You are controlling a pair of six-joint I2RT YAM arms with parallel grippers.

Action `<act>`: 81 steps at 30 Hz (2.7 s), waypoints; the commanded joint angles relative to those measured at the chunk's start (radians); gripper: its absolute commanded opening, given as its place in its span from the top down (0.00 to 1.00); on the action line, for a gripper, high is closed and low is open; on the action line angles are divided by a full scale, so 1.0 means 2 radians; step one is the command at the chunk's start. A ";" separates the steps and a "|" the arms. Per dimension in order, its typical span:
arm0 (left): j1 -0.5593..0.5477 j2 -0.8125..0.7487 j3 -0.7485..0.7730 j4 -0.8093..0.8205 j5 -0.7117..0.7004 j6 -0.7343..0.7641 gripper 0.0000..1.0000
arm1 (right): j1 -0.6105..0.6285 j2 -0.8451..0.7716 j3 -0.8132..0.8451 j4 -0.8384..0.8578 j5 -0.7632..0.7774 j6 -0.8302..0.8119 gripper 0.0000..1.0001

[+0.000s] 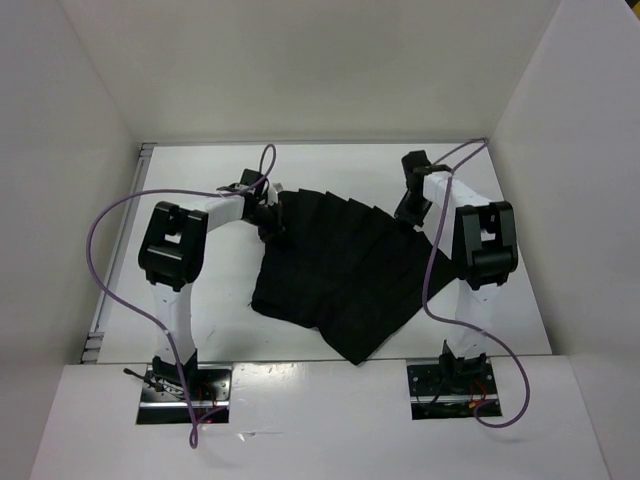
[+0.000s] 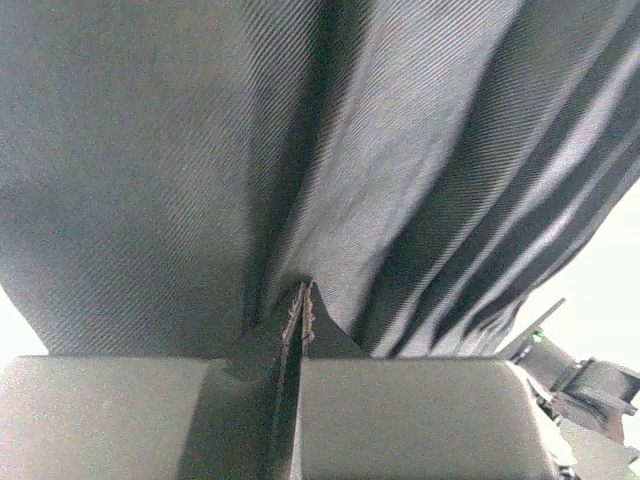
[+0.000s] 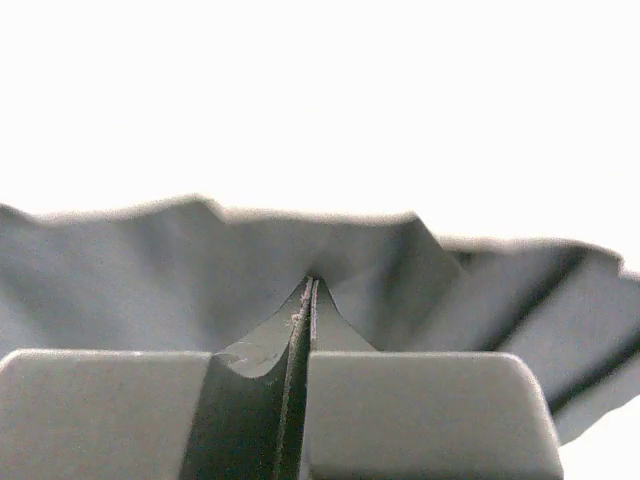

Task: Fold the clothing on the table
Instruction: Fold the skirt

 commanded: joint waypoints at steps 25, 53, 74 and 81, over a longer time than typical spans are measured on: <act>0.036 -0.318 -0.139 -0.023 -0.104 0.068 0.00 | 0.033 -0.311 -0.268 0.036 -0.030 0.049 1.00; 0.036 -0.338 -0.253 -0.029 -0.035 -0.003 0.22 | 0.015 -0.156 -0.080 0.042 -0.008 -0.028 0.65; -0.025 -0.272 -0.331 0.001 -0.031 -0.109 0.39 | 0.015 -0.311 -0.270 0.005 -0.073 0.039 0.53; -0.040 -0.245 -0.336 0.029 -0.027 -0.114 0.67 | 0.015 -0.331 -0.292 -0.017 -0.089 0.068 0.51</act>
